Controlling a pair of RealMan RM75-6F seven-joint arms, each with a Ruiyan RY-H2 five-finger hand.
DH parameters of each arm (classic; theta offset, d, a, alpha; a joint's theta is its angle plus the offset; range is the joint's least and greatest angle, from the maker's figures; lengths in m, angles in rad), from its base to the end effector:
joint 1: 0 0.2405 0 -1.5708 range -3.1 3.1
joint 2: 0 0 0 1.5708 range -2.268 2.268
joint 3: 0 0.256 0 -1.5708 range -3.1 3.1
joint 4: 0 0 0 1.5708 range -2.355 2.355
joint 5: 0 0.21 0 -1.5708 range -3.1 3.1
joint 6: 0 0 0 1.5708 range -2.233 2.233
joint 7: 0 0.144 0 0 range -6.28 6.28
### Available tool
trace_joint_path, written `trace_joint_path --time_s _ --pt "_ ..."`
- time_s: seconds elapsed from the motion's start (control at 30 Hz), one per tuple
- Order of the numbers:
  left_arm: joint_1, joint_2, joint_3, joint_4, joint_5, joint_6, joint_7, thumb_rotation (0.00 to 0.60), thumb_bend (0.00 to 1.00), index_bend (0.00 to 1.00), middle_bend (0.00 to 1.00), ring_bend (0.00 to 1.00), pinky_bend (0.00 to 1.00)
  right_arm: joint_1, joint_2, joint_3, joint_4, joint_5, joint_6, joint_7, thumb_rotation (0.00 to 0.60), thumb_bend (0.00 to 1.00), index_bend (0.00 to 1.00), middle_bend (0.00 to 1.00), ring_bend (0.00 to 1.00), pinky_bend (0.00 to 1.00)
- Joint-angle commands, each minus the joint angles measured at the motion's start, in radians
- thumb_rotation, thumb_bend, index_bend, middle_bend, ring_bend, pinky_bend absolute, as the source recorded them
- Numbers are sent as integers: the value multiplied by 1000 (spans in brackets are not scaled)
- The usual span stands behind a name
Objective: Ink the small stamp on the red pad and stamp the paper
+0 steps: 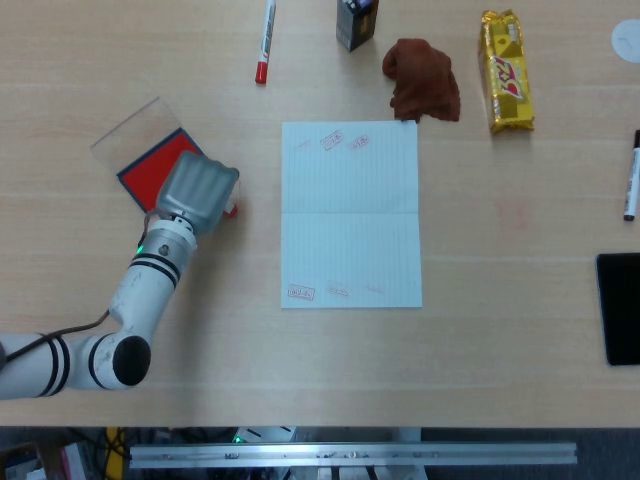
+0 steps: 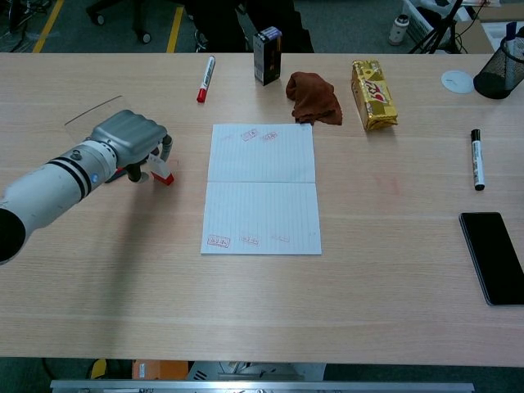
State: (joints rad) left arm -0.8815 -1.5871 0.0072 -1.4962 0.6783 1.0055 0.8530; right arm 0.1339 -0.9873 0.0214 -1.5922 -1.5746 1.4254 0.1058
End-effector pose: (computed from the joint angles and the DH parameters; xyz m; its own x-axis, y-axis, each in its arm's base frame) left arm -0.1762 0.3306 -0.0453 0.7727 0.3383 0.5371 0.6340 -0.3699 -0.6792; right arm -0.3118 -0.1907 0.1885 0.4496 -0.0640 0.8909 -0.8904 -0.1110 0.4414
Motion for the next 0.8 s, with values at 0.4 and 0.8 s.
trace_joint_path --time_s 0.4,0.8 --pt "9 -28 -9 24 3 4 -1 600 243 471 1000 1000 1000 -3 5 0 -4 4 -1 -4 600 193 69 175 87 155" --pt "22 -43 -9 50 57 4 -22 600 243 499 1000 1000 1000 -4 8 0 -8 6 -3 -7 600 194 69 175 87 155"
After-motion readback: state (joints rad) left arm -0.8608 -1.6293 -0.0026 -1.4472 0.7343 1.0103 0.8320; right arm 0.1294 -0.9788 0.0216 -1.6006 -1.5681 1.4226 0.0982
